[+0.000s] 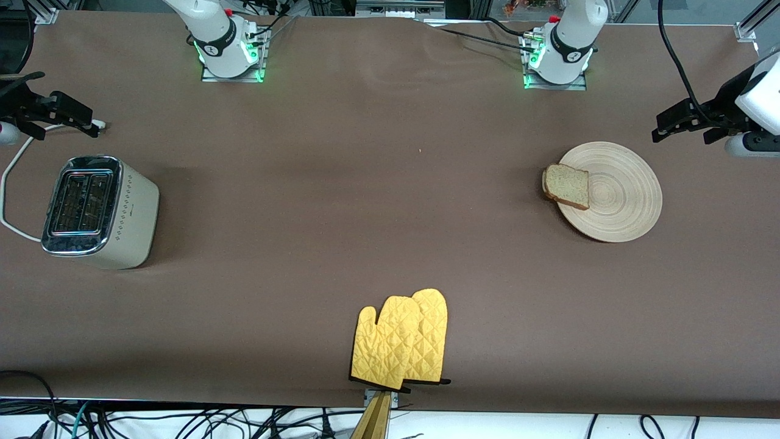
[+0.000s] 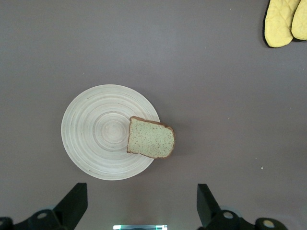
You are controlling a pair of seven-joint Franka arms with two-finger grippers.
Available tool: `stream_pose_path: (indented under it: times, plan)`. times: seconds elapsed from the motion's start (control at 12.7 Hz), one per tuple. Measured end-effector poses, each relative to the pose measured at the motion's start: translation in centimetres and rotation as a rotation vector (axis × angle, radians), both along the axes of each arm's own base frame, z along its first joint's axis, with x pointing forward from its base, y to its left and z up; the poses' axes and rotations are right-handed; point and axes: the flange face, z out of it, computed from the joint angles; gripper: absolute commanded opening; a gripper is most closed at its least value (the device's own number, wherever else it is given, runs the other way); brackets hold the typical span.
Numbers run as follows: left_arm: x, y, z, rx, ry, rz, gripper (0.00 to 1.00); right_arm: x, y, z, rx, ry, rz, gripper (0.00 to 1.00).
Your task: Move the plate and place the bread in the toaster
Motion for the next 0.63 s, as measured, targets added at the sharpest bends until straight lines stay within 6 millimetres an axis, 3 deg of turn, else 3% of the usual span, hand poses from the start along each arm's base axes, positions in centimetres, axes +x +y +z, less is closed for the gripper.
stream_pose_path:
  times: [0.63]
  plan:
    - [0.17, 0.60, -0.33, 0.000, 0.006, 0.011, 1.00, 0.04, 0.03, 0.04, 0.000, -0.001, 0.001, 1.00]
